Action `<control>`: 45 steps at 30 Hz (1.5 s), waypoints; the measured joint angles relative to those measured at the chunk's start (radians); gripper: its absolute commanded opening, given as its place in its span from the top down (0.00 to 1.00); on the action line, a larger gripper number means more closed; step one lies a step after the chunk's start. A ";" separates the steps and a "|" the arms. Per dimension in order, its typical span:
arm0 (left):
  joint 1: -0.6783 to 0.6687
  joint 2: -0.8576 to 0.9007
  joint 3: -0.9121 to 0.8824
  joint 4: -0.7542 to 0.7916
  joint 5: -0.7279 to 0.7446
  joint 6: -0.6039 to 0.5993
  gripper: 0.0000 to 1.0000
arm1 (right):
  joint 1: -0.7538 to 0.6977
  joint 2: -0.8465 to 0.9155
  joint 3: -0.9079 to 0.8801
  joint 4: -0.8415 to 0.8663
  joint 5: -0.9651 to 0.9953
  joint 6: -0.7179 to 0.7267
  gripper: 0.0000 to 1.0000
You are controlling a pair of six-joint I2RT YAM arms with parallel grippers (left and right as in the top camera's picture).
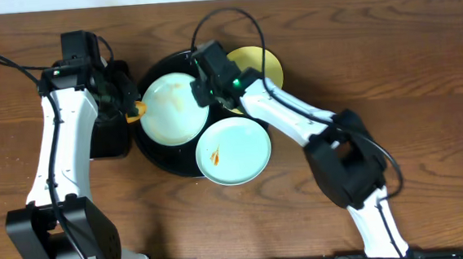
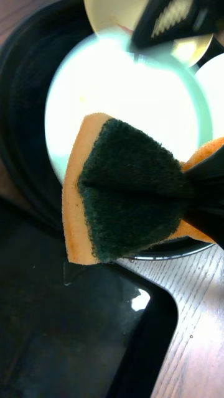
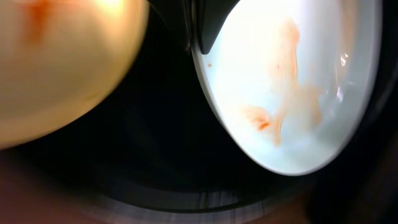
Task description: Clean dirty plates on tray and stack at the side
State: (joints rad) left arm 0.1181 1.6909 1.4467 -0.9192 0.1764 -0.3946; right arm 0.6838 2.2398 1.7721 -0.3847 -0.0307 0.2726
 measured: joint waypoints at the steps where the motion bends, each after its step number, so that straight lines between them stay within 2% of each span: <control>1: 0.004 0.000 0.000 0.000 0.000 0.000 0.92 | 0.000 -0.018 0.000 0.000 0.022 -0.015 0.99; 14: 0.117 0.000 0.000 0.001 0.000 0.000 0.92 | 0.042 -0.069 0.001 0.039 0.384 -0.146 0.99; 27: 0.135 0.000 0.000 0.001 0.000 0.000 0.92 | 0.149 -0.069 0.000 0.166 0.761 -0.361 0.99; 34: 0.135 0.000 0.000 0.001 0.000 0.000 0.92 | 0.173 -0.069 0.001 0.206 0.861 -0.438 0.99; 45: 0.135 0.000 0.000 -0.001 0.000 0.000 0.93 | 0.183 -0.069 0.001 0.233 0.898 -0.501 0.99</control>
State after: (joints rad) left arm 0.2535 1.6909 1.4464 -0.9203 0.1768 -0.3950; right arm 0.8669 2.1708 1.7729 -0.1516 0.8673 -0.2287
